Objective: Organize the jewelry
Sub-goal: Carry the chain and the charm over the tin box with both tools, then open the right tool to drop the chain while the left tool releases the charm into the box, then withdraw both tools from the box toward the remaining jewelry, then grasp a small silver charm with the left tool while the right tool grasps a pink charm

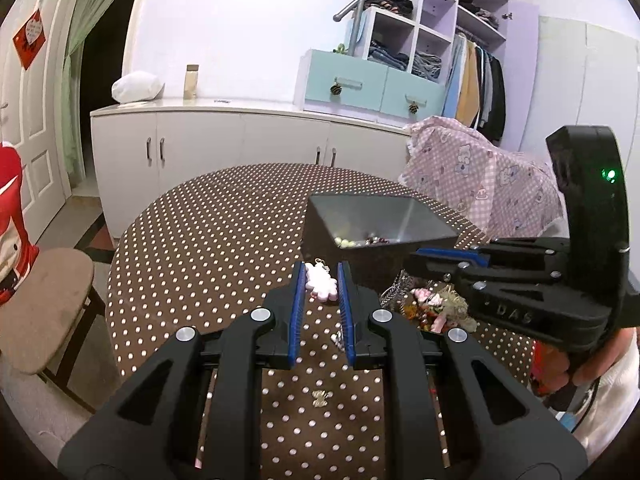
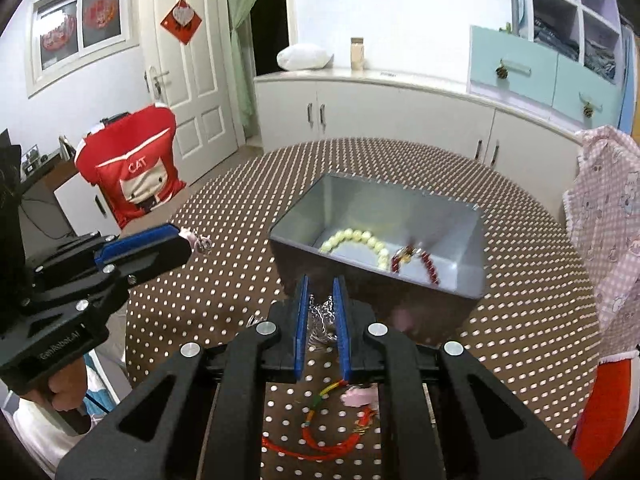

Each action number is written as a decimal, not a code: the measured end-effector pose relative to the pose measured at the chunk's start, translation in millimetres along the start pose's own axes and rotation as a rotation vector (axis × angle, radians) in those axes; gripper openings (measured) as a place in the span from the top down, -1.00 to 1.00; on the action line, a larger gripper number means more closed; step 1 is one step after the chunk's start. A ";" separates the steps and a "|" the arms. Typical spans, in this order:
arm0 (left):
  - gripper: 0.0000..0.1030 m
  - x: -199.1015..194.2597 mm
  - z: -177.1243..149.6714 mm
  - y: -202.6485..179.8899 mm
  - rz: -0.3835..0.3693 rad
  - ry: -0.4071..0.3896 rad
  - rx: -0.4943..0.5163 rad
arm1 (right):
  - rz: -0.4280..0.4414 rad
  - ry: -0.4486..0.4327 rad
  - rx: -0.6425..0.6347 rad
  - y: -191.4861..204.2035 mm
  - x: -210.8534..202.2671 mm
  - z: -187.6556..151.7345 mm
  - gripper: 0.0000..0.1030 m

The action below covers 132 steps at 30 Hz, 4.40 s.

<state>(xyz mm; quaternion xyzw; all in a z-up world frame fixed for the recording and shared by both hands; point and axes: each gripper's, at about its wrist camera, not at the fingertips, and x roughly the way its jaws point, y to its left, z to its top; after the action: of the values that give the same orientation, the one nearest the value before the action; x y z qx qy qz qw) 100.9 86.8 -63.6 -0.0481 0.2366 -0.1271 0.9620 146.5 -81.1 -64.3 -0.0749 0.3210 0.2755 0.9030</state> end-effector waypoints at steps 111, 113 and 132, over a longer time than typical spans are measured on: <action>-0.67 -1.8 -49.5 -9.9 -0.009 0.178 0.050 | -0.086 0.083 0.082 -9.1 -18.6 -41.7 -0.84; -0.63 -2.1 -53.3 -10.5 -0.009 0.171 0.064 | -0.080 0.089 0.092 -8.0 -16.7 -44.2 -0.84; 0.85 6.6 -63.1 -1.1 0.113 0.154 0.084 | -0.056 0.090 0.064 8.6 -0.4 -42.9 -0.84</action>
<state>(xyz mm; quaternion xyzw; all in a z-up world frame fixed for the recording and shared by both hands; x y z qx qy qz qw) 76.9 81.9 -122.1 0.0157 0.3065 -0.0858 0.9479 118.4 -87.4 -97.2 -0.0675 0.3677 0.2359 0.8970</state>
